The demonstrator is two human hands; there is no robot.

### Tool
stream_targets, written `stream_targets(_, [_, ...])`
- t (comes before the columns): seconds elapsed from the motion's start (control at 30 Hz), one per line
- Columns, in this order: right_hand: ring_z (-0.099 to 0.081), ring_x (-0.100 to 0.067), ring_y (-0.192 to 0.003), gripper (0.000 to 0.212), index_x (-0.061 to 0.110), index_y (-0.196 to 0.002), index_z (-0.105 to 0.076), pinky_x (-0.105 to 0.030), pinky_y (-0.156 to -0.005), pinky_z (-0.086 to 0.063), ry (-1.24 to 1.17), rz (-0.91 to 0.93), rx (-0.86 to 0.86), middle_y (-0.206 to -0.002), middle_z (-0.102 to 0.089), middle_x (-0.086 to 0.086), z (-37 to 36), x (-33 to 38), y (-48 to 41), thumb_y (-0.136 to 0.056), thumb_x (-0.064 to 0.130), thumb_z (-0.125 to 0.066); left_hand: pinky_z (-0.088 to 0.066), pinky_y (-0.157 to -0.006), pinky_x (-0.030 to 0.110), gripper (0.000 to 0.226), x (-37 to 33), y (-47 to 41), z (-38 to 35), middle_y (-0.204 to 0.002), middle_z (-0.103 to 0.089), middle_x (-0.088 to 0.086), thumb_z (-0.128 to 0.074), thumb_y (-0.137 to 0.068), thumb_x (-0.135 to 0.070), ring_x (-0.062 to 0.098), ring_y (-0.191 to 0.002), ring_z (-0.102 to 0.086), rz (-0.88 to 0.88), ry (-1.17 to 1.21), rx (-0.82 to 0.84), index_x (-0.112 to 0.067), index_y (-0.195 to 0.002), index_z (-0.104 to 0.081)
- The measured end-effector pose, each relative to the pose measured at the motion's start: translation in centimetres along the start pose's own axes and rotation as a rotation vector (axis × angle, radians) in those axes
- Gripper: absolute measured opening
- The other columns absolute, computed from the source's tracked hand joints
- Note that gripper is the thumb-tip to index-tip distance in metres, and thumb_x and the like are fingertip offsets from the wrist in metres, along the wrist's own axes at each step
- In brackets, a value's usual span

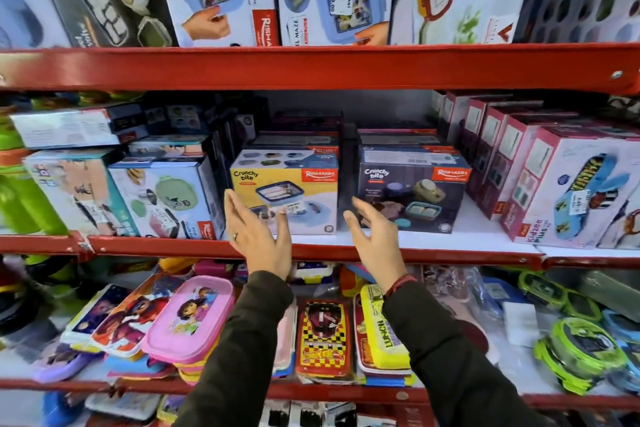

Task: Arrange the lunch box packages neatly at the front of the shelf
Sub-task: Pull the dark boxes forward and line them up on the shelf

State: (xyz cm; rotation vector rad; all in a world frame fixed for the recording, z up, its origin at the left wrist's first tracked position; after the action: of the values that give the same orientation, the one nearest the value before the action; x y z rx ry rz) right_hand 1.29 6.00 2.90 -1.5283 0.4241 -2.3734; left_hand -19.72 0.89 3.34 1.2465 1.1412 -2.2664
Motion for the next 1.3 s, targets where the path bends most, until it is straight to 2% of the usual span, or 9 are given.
stream_targets(0.23, [-0.063, -0.035, -0.130, 0.047, 0.007, -0.141, -0.058, -0.046, -0.110, -0.051, 0.165, -0.060, 0.009, -0.140, -0.067, -0.018, -3.0, 0.2, -0.6, -0.103, 0.034, -0.058, -0.019, -0.126, 0.048, 0.090, 4.9, -2.7, 1.0, -0.164, -0.037, 0.022, -0.031, -0.090, -0.061, 0.040, -0.153, -0.028, 0.100, -0.051, 0.222, -0.005, -0.160, -0.024])
stream_targets(0.37, [-0.066, -0.030, -0.126, 0.069, 0.012, -0.140, -0.059, -0.050, -0.108, -0.054, 0.119, -0.057, 0.000, -0.136, -0.069, -0.013, -2.9, -0.1, -0.1, -0.083, 0.048, -0.074, -0.029, -0.122, 0.043, 0.097, 5.9, -2.7, 1.6, -0.154, -0.046, 0.019, -0.040, -0.081, -0.068, 0.035, -0.144, -0.039, 0.032, 0.068, 0.296, -0.010, -0.158, -0.032])
stream_targets(0.57, [-0.056, -0.020, -0.130, 0.079, 0.027, -0.147, -0.052, -0.041, -0.113, -0.050, 0.008, 0.095, -0.080, -0.134, -0.050, -0.001, -1.5, 1.0, 0.9, -0.078, 0.019, -0.087, -0.030, -0.116, 0.016, 0.096, 5.5, -2.9, 3.3, -0.140, -0.036, 0.001, -0.067, -0.077, -0.035, 0.013, -0.135, -0.041, -0.142, 0.277, 0.469, -0.025, -0.161, -0.023])
stream_targets(0.7, [-0.058, -0.024, -0.126, 0.073, 0.018, -0.144, -0.055, -0.043, -0.107, -0.055, -0.023, 0.134, -0.141, -0.131, -0.051, 0.001, -0.3, 2.5, 0.9, -0.079, 0.017, -0.087, -0.041, -0.122, 0.034, 0.081, 4.7, -3.6, 4.5, -0.150, -0.047, 0.001, -0.072, -0.085, -0.025, 0.016, -0.142, -0.048, -0.188, 0.411, 0.438, -0.025, -0.155, -0.031])
stream_targets(0.8, [-0.067, -0.020, -0.116, 0.063, 0.015, -0.136, -0.063, -0.032, -0.098, -0.058, -0.062, 0.153, -0.211, -0.125, -0.064, -0.003, 0.4, 3.8, 0.9, -0.080, 0.028, -0.087, -0.045, -0.117, 0.054, 0.052, 3.6, -4.3, 5.4, -0.141, -0.058, 0.010, -0.073, -0.085, -0.036, 0.024, -0.135, -0.057, -0.136, 0.511, 0.392, -0.036, -0.129, -0.045])
stream_targets(0.93, [-0.071, 0.000, -0.104, 0.045, 0.014, -0.119, -0.069, -0.018, -0.090, -0.056, -0.320, 0.100, -0.277, -0.114, -0.075, 0.000, 1.0, 5.3, 0.7, -0.083, 0.038, -0.083, -0.047, -0.116, 0.042, 0.048, 1.8, -4.5, 6.7, -0.141, -0.060, -0.001, -0.068, -0.087, -0.040, 0.019, -0.135, -0.057, -0.137, 0.613, 0.383, -0.038, -0.131, -0.049])
stream_targets(1.07, [-0.066, 0.006, -0.112, 0.057, 0.015, -0.132, -0.063, -0.010, -0.093, -0.051, -0.328, 0.145, -0.182, -0.128, -0.066, -0.006, 0.8, 6.3, 0.2, -0.087, 0.049, -0.068, -0.048, -0.115, 0.041, 0.070, 2.0, -5.5, 6.4, -0.154, -0.048, 0.004, -0.065, -0.090, -0.021, 0.021, -0.140, -0.051, -0.198, 0.487, 0.359, -0.031, -0.153, -0.037])
stream_targets(1.2, [-0.062, -0.019, -0.130, 0.061, 0.033, -0.136, -0.056, -0.027, -0.101, -0.058, -0.269, 0.138, -0.120, -0.141, -0.058, -0.002, -0.7, 5.2, -0.5, -0.085, 0.014, -0.083, -0.048, -0.114, 0.046, 0.070, 2.6, -6.5, 5.4, -0.147, -0.049, -0.002, -0.066, -0.096, -0.007, 0.020, -0.134, -0.052, -0.163, 0.385, 0.312, -0.022, -0.157, -0.036])
stream_targets(1.3, [-0.063, -0.020, -0.124, 0.063, 0.017, -0.143, -0.056, -0.040, -0.108, -0.055, -0.221, 0.096, -0.147, -0.133, -0.058, 0.003, -1.7, 4.5, -1.3, -0.087, 0.006, -0.080, -0.048, -0.113, 0.041, 0.071, 3.0, -6.8, 4.6, -0.145, -0.050, -0.003, -0.066, -0.095, -0.003, 0.016, -0.133, -0.051, -0.090, 0.368, 0.326, -0.019, -0.157, -0.035])
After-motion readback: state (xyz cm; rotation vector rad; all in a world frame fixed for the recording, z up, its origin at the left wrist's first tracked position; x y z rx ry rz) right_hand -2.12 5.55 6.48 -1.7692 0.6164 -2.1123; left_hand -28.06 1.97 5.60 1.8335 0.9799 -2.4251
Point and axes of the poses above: each hand's wrist, its own y-axis away from the middle knuckle, its own z-axis out of the back of the hand, x = y × z, the point moved 6 cm from there along -y, towards the middle knuckle
